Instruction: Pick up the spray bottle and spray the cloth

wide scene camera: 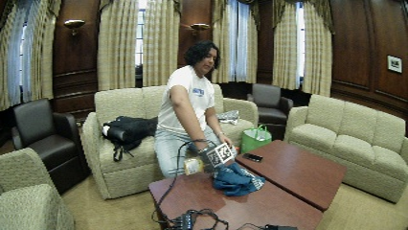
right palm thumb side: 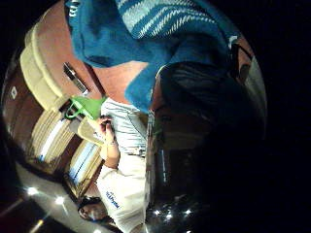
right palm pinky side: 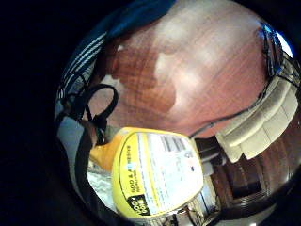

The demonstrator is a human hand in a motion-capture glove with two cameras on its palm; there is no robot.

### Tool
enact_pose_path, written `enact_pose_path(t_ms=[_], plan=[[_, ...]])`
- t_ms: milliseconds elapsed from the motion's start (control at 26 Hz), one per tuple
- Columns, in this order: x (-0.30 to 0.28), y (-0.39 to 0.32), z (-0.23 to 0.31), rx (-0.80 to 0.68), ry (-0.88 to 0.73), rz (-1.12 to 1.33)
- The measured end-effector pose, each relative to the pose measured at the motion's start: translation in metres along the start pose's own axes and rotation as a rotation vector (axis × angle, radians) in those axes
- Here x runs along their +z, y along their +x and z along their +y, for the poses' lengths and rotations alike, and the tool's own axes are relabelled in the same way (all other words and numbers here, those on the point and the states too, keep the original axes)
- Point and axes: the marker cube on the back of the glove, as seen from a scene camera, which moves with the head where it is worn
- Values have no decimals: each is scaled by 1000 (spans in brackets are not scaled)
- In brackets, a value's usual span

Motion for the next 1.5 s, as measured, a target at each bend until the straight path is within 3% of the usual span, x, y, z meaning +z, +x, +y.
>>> enact_pose_path(t_ms=[346,729,1190,1497], plan=[[4,0,0,18,-12,-23],[-42,-19,10,-35,161,-235],[-140,-51,80,-391,471,-593],[-172,-49,125,-619,646,-770]])
